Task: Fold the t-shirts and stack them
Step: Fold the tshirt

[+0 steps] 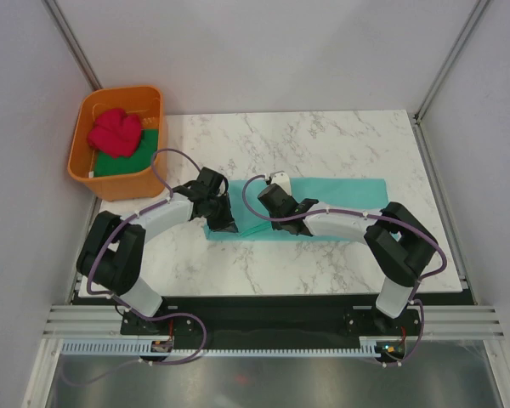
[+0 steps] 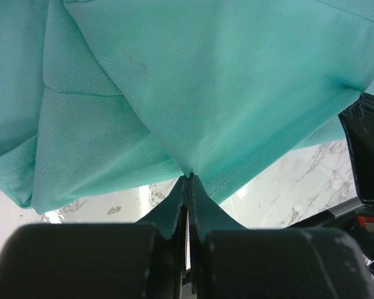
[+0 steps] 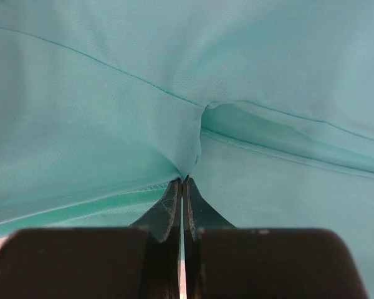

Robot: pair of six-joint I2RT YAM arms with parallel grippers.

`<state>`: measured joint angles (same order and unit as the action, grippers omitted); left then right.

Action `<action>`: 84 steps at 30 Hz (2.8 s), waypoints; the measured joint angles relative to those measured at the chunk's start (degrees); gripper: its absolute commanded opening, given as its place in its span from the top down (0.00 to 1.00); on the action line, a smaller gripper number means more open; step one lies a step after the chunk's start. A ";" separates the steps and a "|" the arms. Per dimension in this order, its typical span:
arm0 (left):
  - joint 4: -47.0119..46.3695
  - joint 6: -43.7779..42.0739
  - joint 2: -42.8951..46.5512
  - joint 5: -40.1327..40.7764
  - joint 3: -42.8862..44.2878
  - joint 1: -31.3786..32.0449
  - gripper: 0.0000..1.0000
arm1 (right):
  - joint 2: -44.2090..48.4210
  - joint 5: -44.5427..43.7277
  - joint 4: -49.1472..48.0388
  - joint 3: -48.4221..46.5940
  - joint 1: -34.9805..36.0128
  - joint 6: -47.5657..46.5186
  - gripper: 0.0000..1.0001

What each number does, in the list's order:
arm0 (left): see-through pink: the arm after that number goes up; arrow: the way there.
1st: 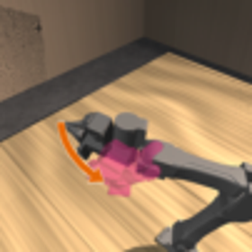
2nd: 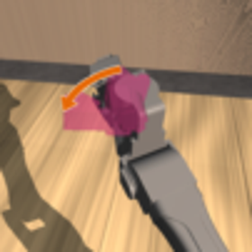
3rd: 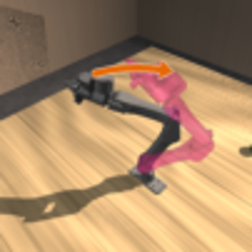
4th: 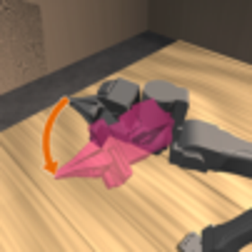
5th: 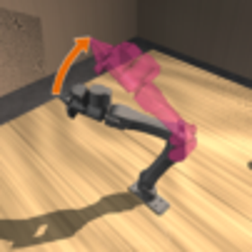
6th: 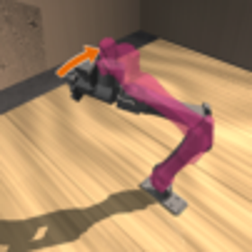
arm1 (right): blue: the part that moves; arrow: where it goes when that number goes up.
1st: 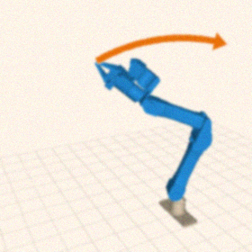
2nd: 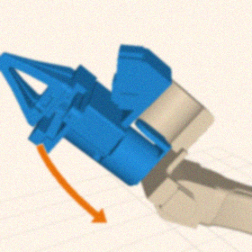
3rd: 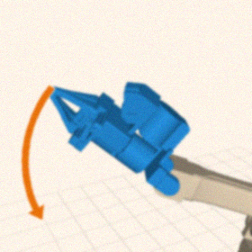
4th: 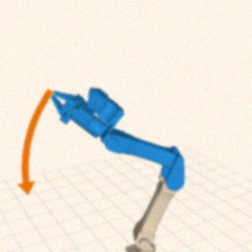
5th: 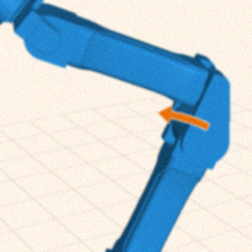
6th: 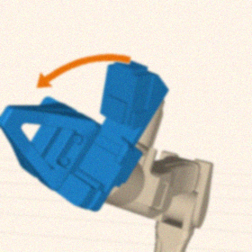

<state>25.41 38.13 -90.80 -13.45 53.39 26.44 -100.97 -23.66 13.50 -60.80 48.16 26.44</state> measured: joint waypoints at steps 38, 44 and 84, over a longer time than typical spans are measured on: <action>5.35 -6.58 -21.27 4.87 26.10 -10.86 0.61 | -2.89 3.87 7.43 -5.88 -25.68 0.31 0.81; 6.16 -7.54 -24.96 8.09 29.75 -13.22 0.62 | -3.74 -0.61 8.66 -4.33 -34.01 0.74 0.80; 8.11 -11.65 -10.08 4.09 32.61 -8.02 0.52 | 3.63 1.66 25.29 -10.49 -52.48 10.67 0.71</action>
<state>33.52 26.48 -100.88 -9.37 86.00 18.41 -97.34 -22.00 38.79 -71.29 -4.32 37.10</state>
